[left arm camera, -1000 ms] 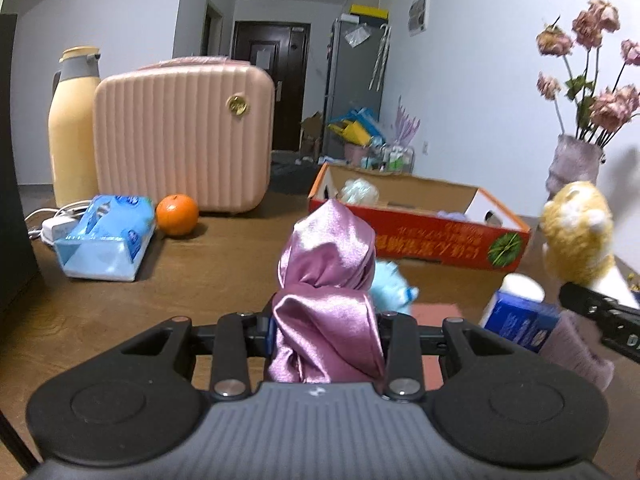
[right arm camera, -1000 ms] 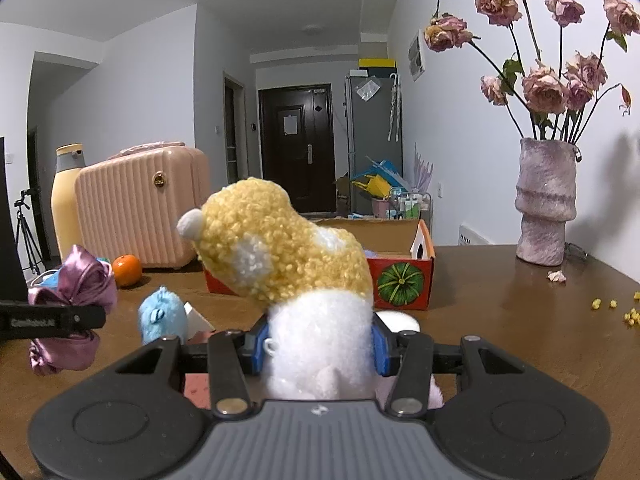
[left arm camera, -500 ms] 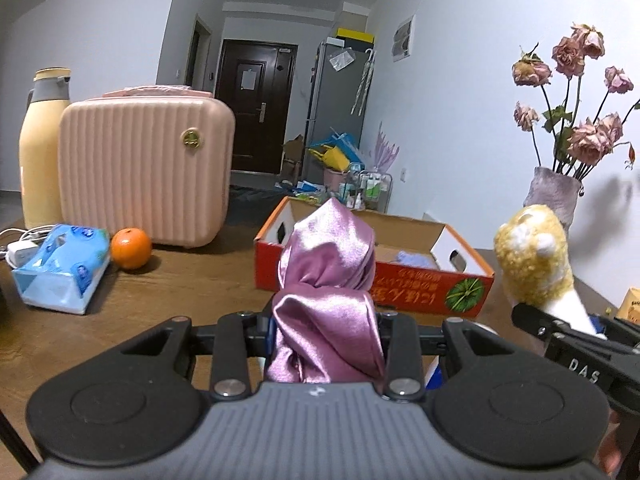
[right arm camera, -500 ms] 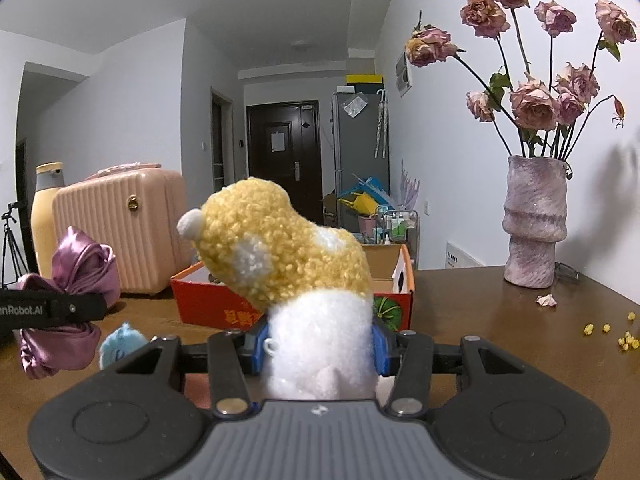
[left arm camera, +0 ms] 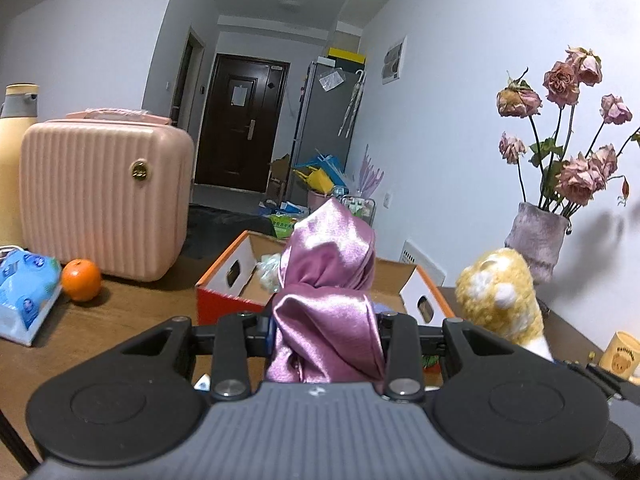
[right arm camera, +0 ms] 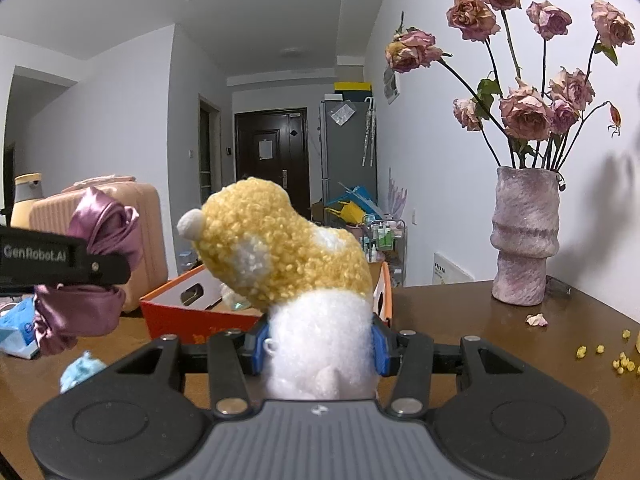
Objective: Organize soft objects
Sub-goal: 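Carry the scrunchie and plush in both tools over the cardboard box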
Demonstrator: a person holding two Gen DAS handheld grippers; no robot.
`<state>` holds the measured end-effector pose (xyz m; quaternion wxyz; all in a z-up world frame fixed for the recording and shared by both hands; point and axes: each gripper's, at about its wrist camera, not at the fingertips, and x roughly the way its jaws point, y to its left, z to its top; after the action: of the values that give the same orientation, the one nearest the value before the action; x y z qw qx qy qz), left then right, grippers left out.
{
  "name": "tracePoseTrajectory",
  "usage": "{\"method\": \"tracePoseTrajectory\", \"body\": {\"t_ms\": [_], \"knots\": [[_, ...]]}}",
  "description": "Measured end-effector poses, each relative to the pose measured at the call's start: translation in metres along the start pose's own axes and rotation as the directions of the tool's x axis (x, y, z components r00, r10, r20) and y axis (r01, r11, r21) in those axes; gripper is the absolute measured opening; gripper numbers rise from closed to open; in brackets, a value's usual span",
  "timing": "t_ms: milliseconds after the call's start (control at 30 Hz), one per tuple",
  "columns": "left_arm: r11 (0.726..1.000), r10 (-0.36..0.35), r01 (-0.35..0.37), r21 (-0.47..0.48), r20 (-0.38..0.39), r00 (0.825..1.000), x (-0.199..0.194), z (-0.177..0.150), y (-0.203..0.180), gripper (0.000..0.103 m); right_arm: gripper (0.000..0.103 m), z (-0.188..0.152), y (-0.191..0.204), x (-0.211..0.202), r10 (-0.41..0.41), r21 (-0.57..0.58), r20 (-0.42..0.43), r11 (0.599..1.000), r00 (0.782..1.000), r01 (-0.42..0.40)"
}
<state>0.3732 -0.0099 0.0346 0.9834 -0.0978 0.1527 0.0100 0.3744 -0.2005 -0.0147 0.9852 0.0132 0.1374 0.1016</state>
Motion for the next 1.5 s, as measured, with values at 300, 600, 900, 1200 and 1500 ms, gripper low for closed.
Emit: {"method": "tracePoseTrajectory", "body": {"t_ms": [300, 600, 900, 1200, 1500], "knots": [[1.0, -0.007, 0.007, -0.002, -0.004, 1.0, 0.027, 0.012, -0.018, 0.035, 0.047, 0.007, -0.017, 0.026, -0.043, 0.006, -0.009, 0.999, 0.999, 0.043], [1.0, -0.003, 0.003, -0.004, 0.001, 1.0, 0.056, 0.025, -0.028, 0.035, 0.047, 0.021, -0.022, 0.057, -0.043, -0.029, -0.005, 0.999, 0.999, 0.043], [1.0, 0.005, -0.005, -0.003, -0.005, 1.0, 0.091, 0.037, -0.03, 0.035, 0.047, 0.033, -0.025, 0.095, -0.03, -0.069, -0.018, 0.997, 0.999, 0.028], [0.999, 0.042, -0.041, 0.012, -0.037, 0.998, 0.128, 0.048, -0.029, 0.036, 0.047, 0.046, -0.026, 0.132, -0.006, -0.087, -0.049, 0.996, 0.999, 0.002], [0.994, 0.106, -0.105, 0.02, -0.085, 0.991, 0.161, 0.055, -0.02, 0.036, 0.047, 0.057, -0.019, 0.164, 0.016, -0.116, -0.1, 0.993, 0.995, -0.027]]}}
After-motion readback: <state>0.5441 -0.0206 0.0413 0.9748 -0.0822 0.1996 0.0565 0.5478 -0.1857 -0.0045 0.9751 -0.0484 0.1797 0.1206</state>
